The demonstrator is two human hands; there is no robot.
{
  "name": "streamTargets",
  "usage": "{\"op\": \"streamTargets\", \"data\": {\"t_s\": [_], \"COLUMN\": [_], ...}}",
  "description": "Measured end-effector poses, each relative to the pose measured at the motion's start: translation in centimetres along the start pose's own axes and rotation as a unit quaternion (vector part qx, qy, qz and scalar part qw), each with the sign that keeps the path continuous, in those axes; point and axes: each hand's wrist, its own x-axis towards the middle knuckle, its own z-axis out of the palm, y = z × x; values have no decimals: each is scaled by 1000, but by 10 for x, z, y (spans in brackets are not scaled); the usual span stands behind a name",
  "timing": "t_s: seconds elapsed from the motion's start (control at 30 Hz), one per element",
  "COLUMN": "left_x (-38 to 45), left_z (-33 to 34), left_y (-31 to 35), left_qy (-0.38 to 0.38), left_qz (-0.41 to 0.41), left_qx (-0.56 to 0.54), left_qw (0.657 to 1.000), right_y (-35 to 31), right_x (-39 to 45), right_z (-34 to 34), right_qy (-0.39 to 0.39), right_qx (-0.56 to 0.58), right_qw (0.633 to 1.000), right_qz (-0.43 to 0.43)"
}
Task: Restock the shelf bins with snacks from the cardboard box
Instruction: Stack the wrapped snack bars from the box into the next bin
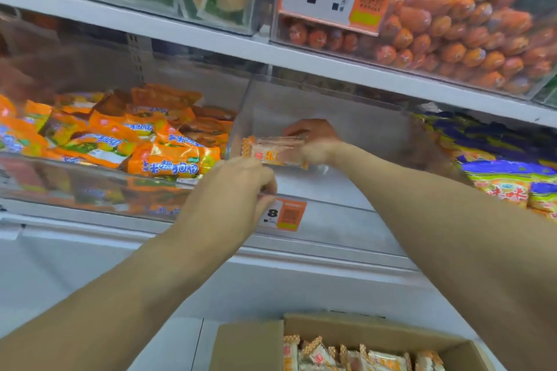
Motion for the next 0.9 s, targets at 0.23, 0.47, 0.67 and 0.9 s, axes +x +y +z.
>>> {"op": "streamTargets", "data": {"t_s": [0.23, 0.47, 0.67, 0.9], "left_x": [4, 6, 4, 5], "left_z": [7, 5, 4, 4], "left_y": [-13, -15, -14, -11], "left_qy": [25, 23, 22, 2], "left_qz": [42, 37, 33, 10], "left_qx": [-34, -32, -33, -22], "left_qw": [998, 999, 999, 1000], "right_y": [18, 17, 15, 2], "right_x": [56, 49, 49, 48], "right_z": [37, 43, 46, 36], "right_qy": [50, 90, 112, 69], "right_qx": [-32, -213, -212, -249], "right_qw": [998, 972, 970, 966], "right_qz": [11, -43, -43, -18]}}
